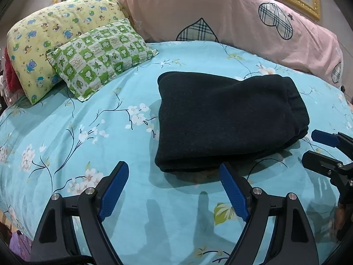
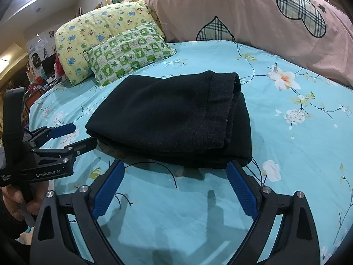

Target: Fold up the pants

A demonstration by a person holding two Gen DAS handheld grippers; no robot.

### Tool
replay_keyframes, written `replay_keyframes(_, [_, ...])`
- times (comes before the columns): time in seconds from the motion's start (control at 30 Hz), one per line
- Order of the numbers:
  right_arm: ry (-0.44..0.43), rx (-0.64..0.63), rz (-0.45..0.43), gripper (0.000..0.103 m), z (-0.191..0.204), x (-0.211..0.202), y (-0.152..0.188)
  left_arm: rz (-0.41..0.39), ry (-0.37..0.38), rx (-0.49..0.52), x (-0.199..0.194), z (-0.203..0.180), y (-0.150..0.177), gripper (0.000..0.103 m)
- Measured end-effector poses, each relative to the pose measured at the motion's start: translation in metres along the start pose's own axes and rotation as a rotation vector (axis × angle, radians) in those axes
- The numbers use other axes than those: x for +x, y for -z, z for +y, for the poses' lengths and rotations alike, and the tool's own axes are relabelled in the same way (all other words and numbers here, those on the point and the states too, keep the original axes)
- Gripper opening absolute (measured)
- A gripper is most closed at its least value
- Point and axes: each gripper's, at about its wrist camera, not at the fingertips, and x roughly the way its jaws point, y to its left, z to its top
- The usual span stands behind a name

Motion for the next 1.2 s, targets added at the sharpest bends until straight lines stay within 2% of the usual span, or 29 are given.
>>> replay_keyframes(1.2, [-0.023, 0.005, -0.048, 0.094, 0.0064, 0.0001, -0.0027, -0.029, 0.011, 0.014, -0.0045, -0.0043, -0.001, 0.085])
